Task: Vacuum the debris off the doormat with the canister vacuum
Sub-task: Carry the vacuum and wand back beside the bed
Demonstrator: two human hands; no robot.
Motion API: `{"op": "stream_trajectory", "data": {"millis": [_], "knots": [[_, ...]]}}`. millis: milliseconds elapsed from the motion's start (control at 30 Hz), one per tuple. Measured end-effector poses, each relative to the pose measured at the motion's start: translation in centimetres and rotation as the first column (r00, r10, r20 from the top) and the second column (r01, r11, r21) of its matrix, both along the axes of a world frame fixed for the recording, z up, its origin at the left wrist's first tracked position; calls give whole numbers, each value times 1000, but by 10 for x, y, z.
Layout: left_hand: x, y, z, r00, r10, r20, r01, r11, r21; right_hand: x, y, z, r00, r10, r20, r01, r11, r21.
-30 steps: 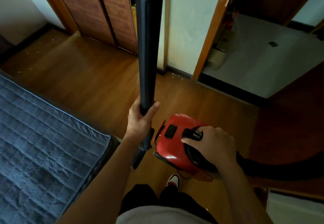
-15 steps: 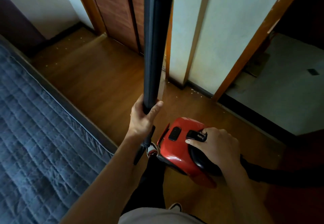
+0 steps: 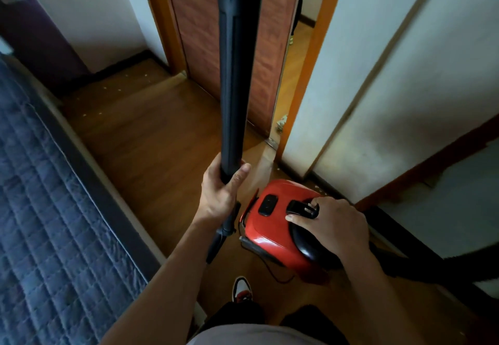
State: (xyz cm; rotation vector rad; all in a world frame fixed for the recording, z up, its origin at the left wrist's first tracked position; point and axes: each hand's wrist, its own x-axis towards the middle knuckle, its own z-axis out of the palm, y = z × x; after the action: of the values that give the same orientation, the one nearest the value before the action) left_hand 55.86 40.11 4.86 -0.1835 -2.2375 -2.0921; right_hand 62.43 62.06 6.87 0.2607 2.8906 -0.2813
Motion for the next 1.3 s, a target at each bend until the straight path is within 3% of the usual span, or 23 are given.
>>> {"op": "stream_trajectory", "data": {"millis": [200, 533, 900, 1300], "knots": [[-65, -32, 6, 993, 114, -44, -113, 993, 23, -98, -26, 0, 996, 58, -73, -63, 996, -64], [-186, -79, -1, 942, 334, -38, -334, 942, 24, -264, -73, -6, 948, 299, -106, -307, 949, -72], [-349, -115, 8, 814, 580, -1, -580, 814, 25, -469, -128, -4, 823, 567, 27, -565, 823, -53], [-460, -179, 18, 710, 704, -22, -704, 710, 4, -628, -197, -12, 777, 629, -26, -628, 772, -96]]}}
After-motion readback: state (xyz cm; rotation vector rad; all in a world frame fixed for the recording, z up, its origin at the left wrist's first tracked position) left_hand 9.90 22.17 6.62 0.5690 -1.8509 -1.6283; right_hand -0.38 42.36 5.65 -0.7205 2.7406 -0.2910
